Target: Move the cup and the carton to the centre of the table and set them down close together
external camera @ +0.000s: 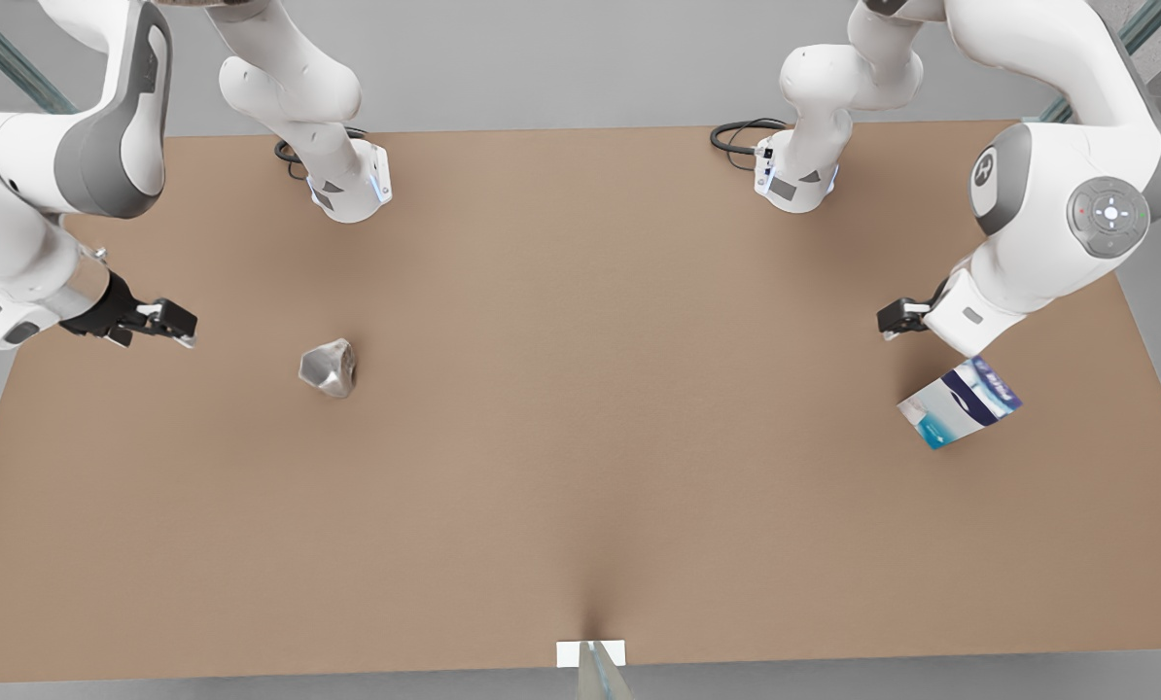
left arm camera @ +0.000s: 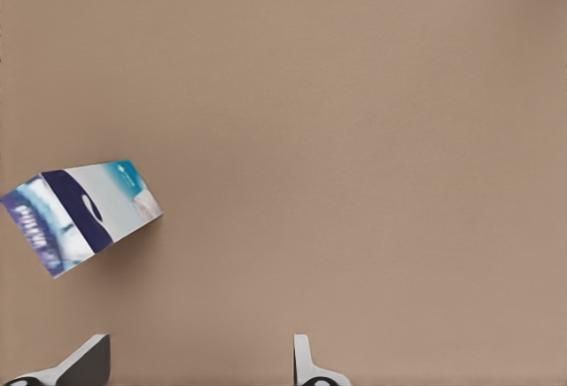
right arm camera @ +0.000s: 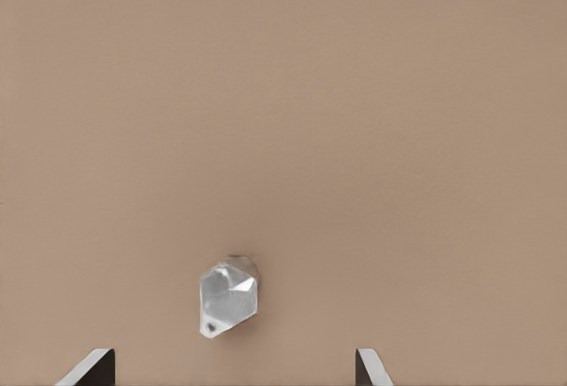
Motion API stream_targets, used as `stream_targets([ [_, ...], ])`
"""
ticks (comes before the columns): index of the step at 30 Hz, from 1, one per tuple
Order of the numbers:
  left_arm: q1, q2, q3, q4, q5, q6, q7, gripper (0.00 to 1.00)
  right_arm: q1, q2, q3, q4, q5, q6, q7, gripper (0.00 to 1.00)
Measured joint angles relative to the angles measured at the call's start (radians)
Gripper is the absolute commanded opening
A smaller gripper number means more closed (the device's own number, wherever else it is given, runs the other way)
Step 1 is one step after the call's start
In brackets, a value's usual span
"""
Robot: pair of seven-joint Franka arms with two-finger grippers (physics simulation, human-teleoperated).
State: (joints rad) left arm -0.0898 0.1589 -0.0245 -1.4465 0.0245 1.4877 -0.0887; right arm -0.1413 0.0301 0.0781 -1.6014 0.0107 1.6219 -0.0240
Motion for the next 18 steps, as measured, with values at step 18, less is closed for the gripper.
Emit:
stream_targets([
  [18,-0.001,0.007,0.012,-0.047,0.006,-0.040,-0.014,1.00,0.183,-0.003,0.122,-0.427,0.014,0.266,0.184,1.00],
])
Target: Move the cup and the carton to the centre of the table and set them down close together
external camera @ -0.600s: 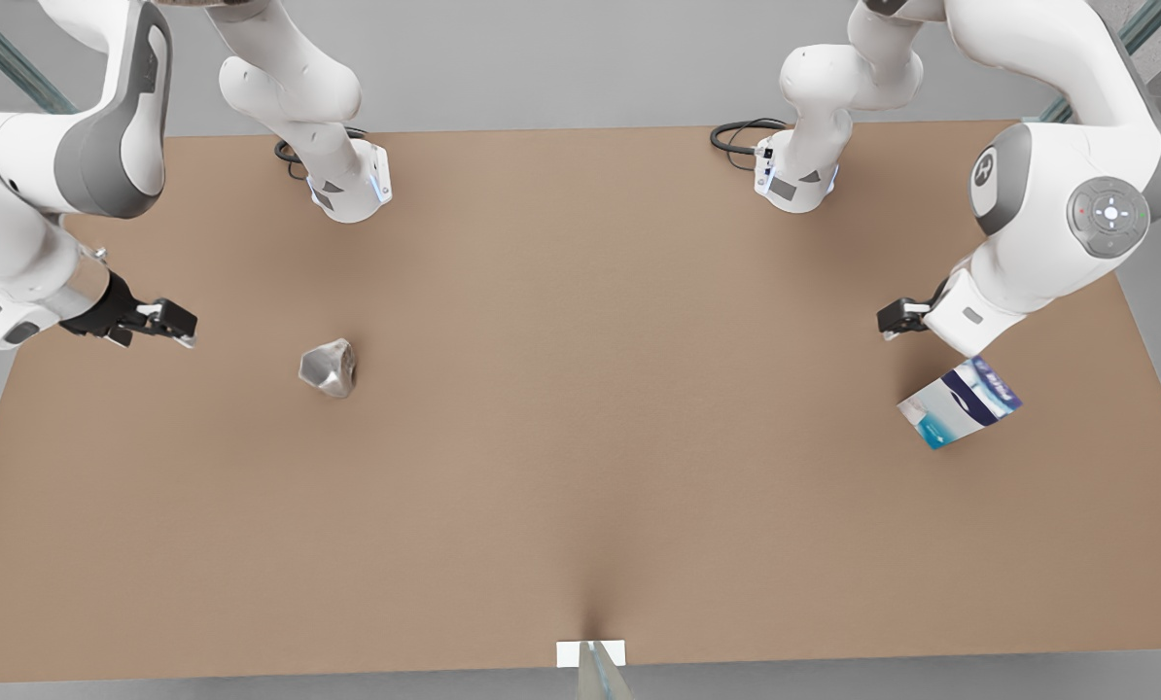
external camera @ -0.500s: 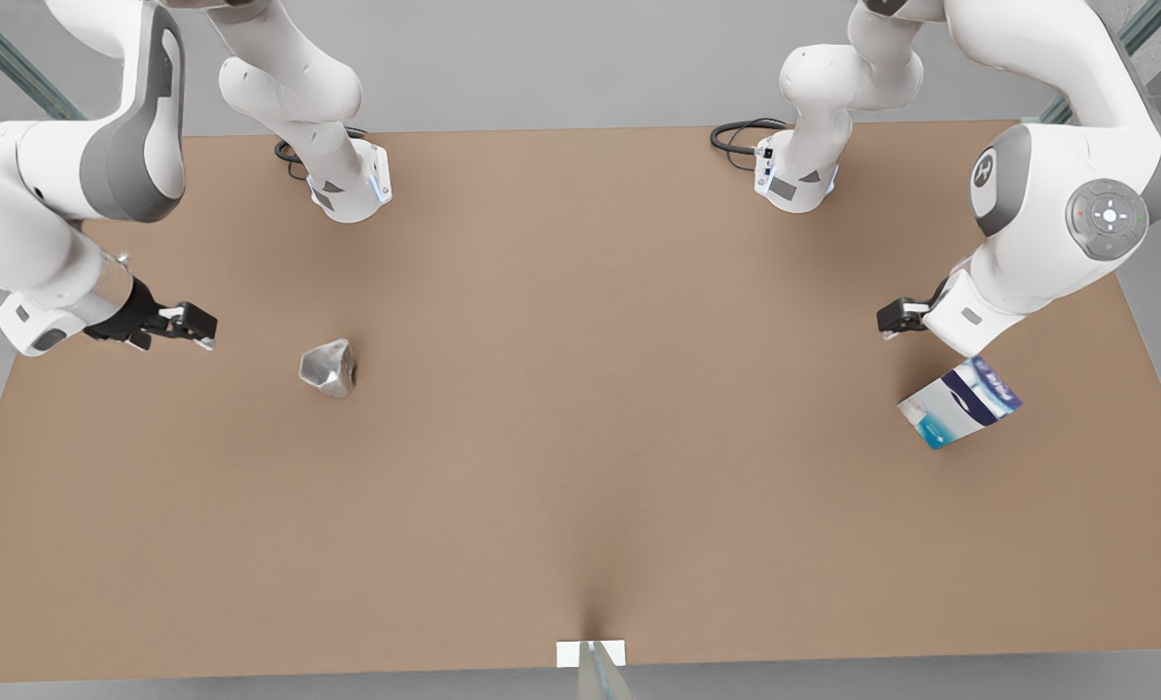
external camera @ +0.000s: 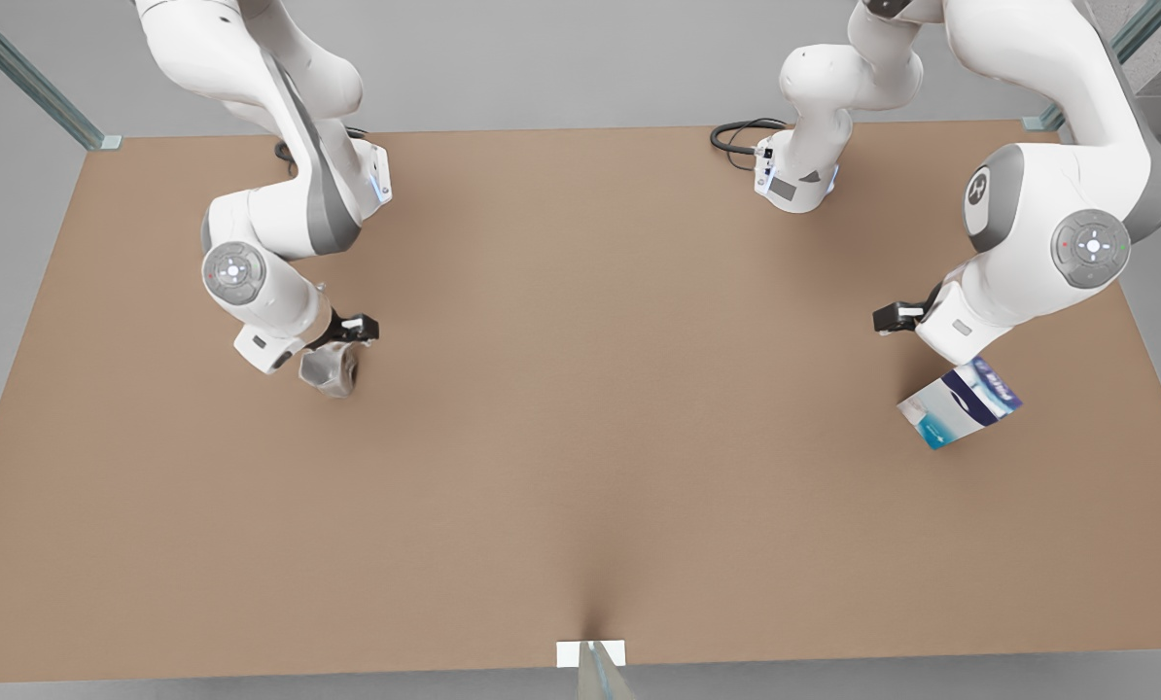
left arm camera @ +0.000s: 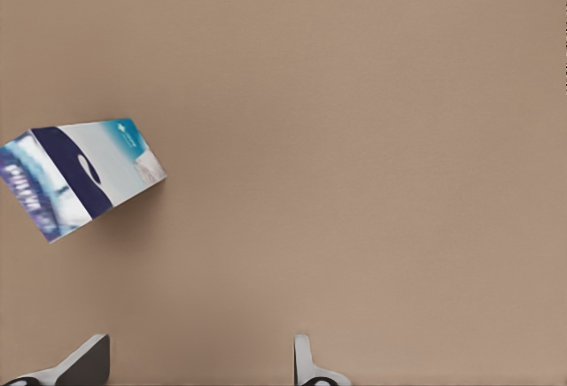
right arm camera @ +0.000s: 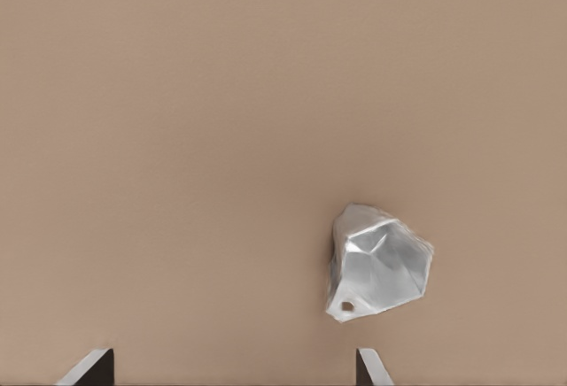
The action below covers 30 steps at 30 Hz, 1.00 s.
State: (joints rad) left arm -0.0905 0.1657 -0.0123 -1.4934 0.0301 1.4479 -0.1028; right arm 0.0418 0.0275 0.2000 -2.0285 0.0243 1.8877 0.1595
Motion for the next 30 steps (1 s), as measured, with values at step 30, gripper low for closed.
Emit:
stream_targets([
  [30,0.001,0.040,0.000,0.000,0.003,0.000,-0.027,1.00,-0.113,0.113,-0.252,-0.170,0.216,0.354,-0.316,1.00],
])
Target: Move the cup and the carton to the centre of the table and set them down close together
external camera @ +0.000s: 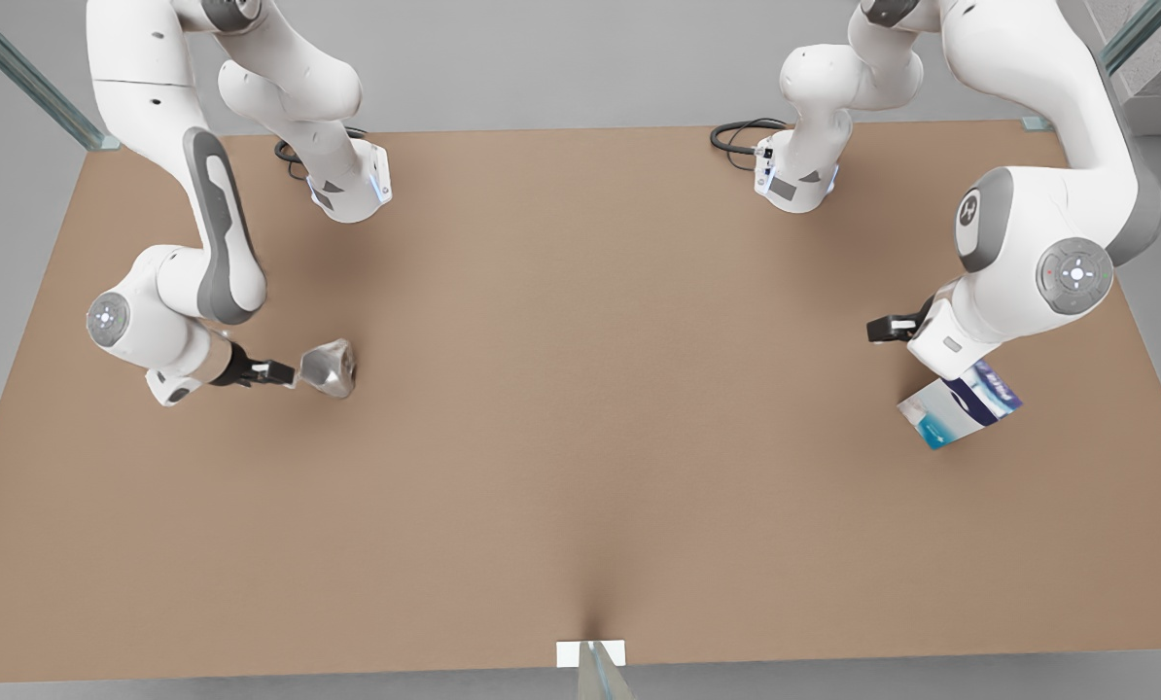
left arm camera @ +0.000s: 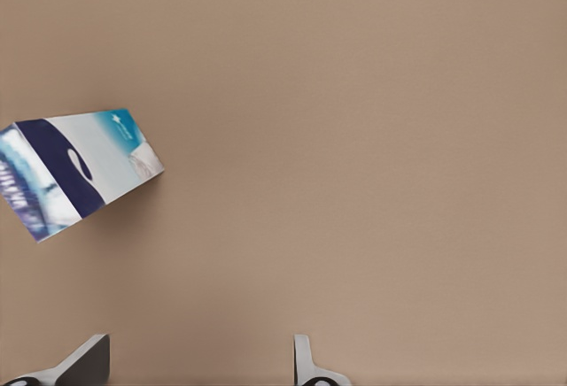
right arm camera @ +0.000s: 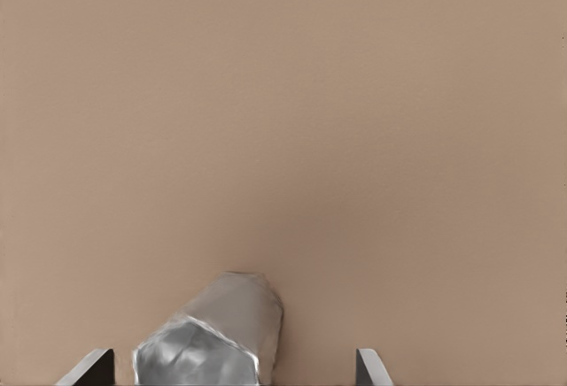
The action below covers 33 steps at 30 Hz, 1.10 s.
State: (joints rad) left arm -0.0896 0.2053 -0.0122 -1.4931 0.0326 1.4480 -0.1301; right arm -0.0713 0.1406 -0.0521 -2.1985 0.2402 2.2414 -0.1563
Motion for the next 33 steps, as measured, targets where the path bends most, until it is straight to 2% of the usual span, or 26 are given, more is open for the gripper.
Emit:
stream_targets([
  [6,-0.001,0.007,0.000,0.000,0.001,0.000,-0.022,1.00,0.009,0.037,-0.008,-0.026,0.130,0.066,-0.027,1.00],
  [10,0.000,0.008,0.000,-0.005,0.001,0.000,-0.039,1.00,0.008,0.042,-0.006,-0.049,0.132,0.135,-0.035,1.00],
  [13,-0.001,0.006,0.000,-0.006,0.001,0.000,-0.041,1.00,0.004,0.030,-0.016,-0.044,0.159,0.059,-0.070,1.00],
  [14,-0.001,0.007,0.000,-0.012,0.001,0.000,-0.048,1.00,0.004,0.030,-0.028,-0.045,0.244,0.031,-0.154,1.00],
  [17,0.000,0.011,-0.001,-0.049,0.001,0.014,-0.056,1.00,0.005,0.027,-0.035,-0.046,0.313,-0.030,-0.172,1.00],
  [23,-0.001,0.026,-0.002,-0.055,-0.002,0.041,-0.056,1.00,0.005,0.021,-0.030,-0.043,0.265,-0.164,-0.236,0.99],
  [28,-0.001,0.042,-0.002,-0.053,-0.009,0.042,-0.057,1.00,0.008,0.016,-0.005,-0.041,0.113,-0.116,-0.184,0.99],
  [33,-0.001,0.043,-0.002,-0.053,-0.011,0.041,-0.057,1.00,0.008,0.051,-0.010,-0.046,0.108,-0.009,-0.141,0.99],
])
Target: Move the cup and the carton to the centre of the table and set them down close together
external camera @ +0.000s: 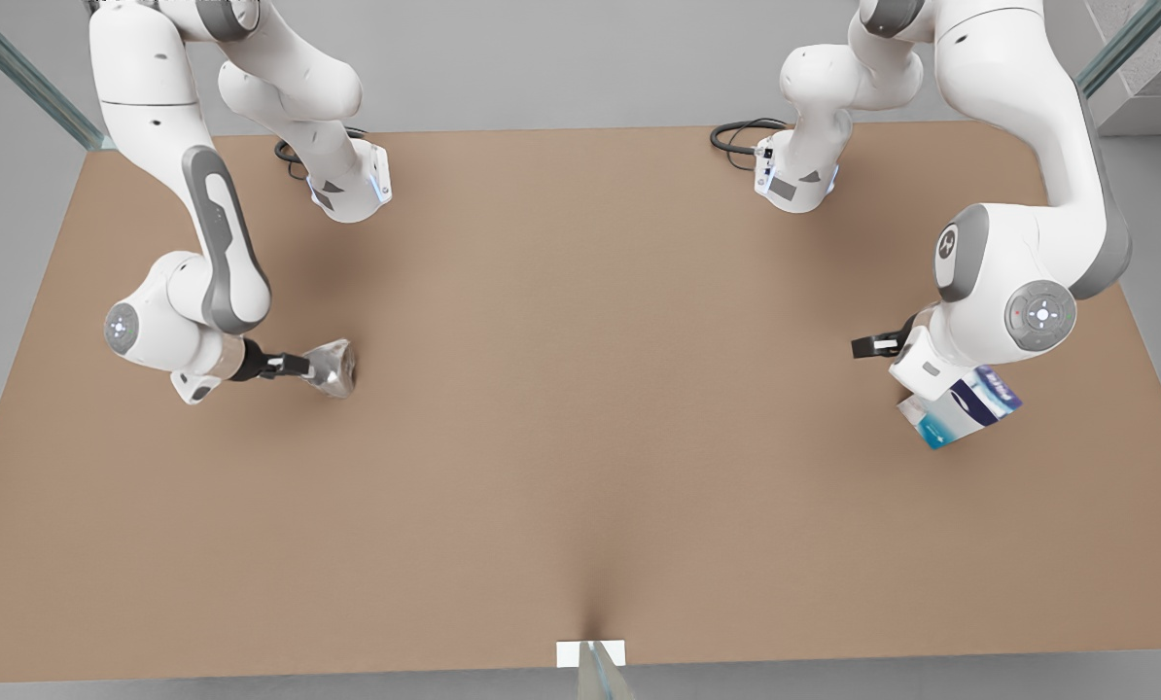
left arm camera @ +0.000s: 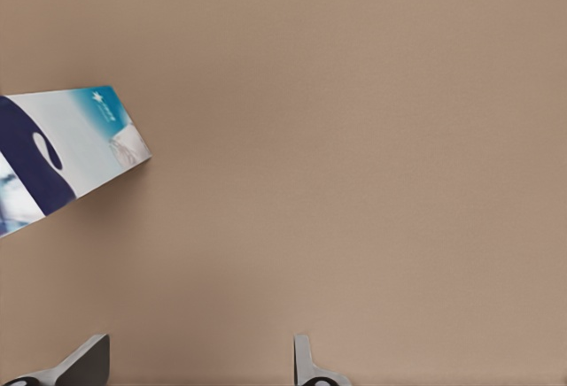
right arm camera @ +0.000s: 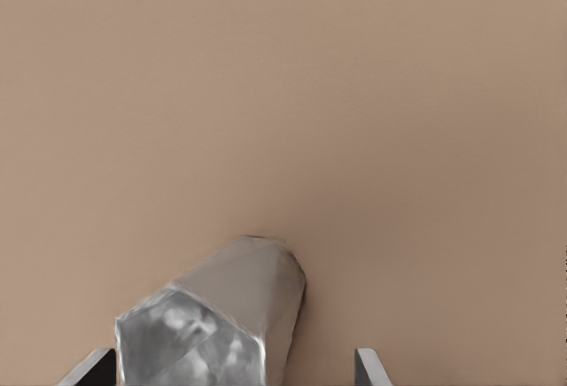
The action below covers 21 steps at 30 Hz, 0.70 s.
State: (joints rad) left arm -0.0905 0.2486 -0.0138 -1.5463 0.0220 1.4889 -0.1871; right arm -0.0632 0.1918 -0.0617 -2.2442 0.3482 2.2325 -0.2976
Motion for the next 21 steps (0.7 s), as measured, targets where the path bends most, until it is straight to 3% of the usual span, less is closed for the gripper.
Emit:
stream_targets([
  [12,0.000,0.006,0.000,0.002,-0.001,0.001,-0.002,1.00,0.027,-0.037,0.005,-0.013,0.005,-0.069,-0.025,0.99],
  [21,0.000,0.015,0.000,0.005,0.000,0.001,0.000,1.00,0.025,-0.023,-0.015,-0.058,0.000,-0.008,-0.043,0.99],
])
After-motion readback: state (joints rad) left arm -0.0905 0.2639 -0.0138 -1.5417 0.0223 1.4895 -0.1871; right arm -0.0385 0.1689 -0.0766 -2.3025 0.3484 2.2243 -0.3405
